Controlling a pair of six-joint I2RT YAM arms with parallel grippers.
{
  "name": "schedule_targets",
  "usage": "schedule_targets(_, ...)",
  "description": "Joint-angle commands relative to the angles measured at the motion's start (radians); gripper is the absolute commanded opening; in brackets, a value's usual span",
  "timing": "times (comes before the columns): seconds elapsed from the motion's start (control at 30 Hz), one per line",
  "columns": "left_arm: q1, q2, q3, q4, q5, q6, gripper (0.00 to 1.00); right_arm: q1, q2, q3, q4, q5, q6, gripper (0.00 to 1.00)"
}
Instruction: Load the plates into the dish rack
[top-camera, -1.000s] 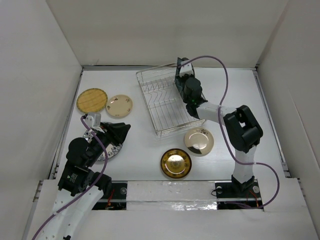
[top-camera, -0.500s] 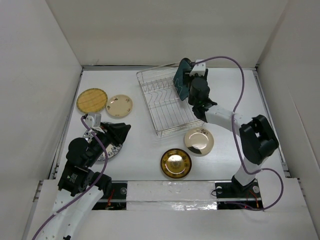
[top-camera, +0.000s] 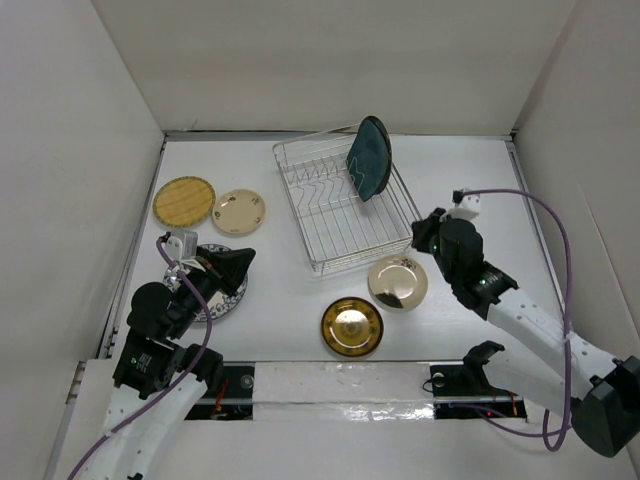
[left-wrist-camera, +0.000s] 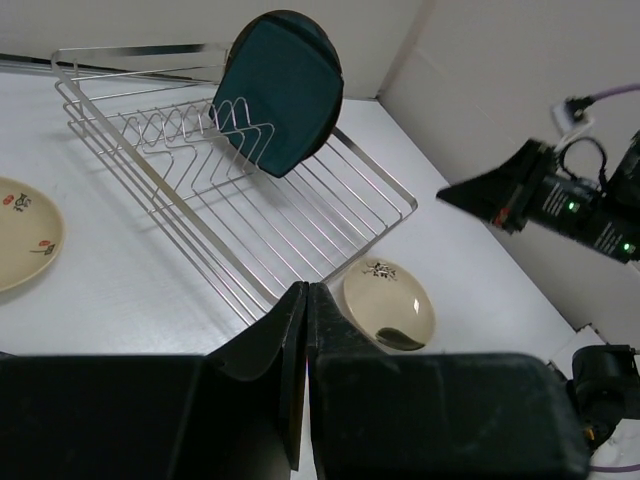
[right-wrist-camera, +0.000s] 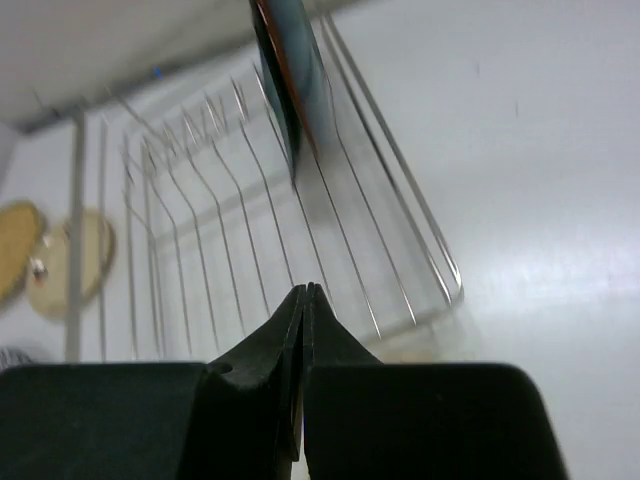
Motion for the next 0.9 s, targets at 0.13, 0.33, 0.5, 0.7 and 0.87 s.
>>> schedule_targets(0.13,0.002,-0.019,-0.008,0.041,-0.007,-0.003,0.0,-0.036,-0.057,-0.148,-0.404,-0.281,0.32,0.21)
schedule_targets(0.33,0.002,-0.02,-0.008,0.04,-0.018,-0.006,0.17,-0.215,-0.016,-0.199,-0.36,-0.215,0.302,0.64)
schedule_targets(0.5,0.002,-0.013,-0.007,0.043,-0.001,-0.001,0.23,-0.335,0.081,-0.207,-0.299,-0.319,0.253,0.64)
schedule_targets(0.7,0.002,-0.02,-0.007,0.04,-0.014,-0.003,0.24,-0.344,0.187,-0.195,-0.24,-0.417,0.199,0.52)
schedule_targets(0.87,0.002,-0.019,-0.004,0.038,-0.018,-0.003,0.24,-0.392,0.245,-0.178,-0.233,-0.465,0.172,0.36)
